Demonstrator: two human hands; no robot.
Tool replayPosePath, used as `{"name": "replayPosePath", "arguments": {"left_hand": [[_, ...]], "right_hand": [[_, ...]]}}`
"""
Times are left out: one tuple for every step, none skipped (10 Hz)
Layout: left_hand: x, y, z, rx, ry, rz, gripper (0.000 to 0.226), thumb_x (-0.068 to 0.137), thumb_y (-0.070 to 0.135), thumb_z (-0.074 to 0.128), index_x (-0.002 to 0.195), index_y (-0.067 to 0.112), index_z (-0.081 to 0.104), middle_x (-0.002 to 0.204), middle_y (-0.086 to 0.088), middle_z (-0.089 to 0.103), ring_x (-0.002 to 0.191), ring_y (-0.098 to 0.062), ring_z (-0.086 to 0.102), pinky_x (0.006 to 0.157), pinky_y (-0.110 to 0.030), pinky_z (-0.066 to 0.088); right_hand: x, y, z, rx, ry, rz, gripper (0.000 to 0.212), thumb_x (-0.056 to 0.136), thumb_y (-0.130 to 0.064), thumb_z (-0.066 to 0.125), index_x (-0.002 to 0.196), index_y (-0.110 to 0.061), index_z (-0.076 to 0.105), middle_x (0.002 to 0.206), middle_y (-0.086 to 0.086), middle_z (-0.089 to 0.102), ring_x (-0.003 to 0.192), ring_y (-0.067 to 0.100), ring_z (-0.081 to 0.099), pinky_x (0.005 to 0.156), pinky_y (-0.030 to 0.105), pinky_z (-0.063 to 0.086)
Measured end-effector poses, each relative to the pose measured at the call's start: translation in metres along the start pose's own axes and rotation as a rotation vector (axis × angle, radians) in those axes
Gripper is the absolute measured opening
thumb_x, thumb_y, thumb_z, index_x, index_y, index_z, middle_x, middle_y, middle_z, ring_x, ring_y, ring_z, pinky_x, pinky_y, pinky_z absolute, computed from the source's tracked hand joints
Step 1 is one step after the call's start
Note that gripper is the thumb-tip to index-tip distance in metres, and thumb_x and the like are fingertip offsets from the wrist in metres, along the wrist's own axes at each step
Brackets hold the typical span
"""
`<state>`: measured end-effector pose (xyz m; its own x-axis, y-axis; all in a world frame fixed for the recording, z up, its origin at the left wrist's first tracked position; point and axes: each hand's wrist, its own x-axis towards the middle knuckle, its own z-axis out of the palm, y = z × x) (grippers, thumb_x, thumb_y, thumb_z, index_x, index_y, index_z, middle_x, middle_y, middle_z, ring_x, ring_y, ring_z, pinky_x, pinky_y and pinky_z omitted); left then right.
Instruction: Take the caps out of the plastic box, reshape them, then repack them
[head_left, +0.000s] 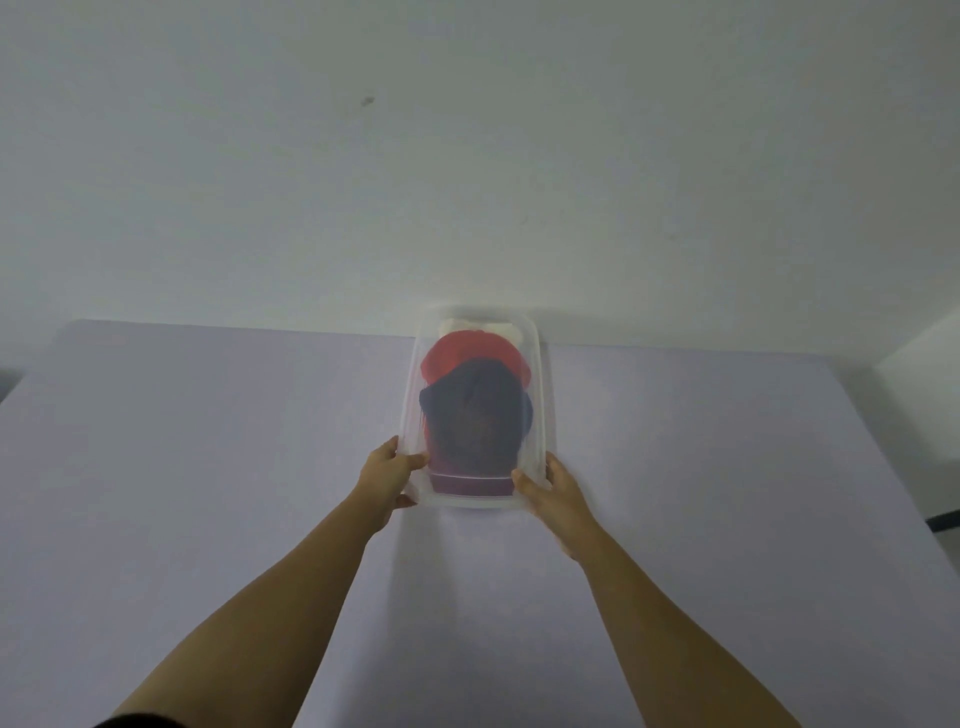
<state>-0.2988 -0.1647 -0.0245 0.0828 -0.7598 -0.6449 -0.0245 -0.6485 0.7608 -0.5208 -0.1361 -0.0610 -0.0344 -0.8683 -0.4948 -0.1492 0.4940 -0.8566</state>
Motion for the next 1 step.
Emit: {"name": "replayPosePath", "arguments": {"left_hand": [[-0.0082,0.0046,0.0027,0.094,0.063,0.038,0.07,0.092,0.024,0.056,0.149,0.014,0.018,0.151,-0.009,0.033,0.132,-0.036,0.04,0.1,-0.047,0.042]], "right_hand": [[-0.0087,-0.0109,0.0002,-0.134,0.086,-0.006,0.077,0.086,-0.044,0.06,0.148,-0.019,0.021,0.141,-0.005,0.039,0.132,0.023,0.041,0.109,0.042,0.037]]}}
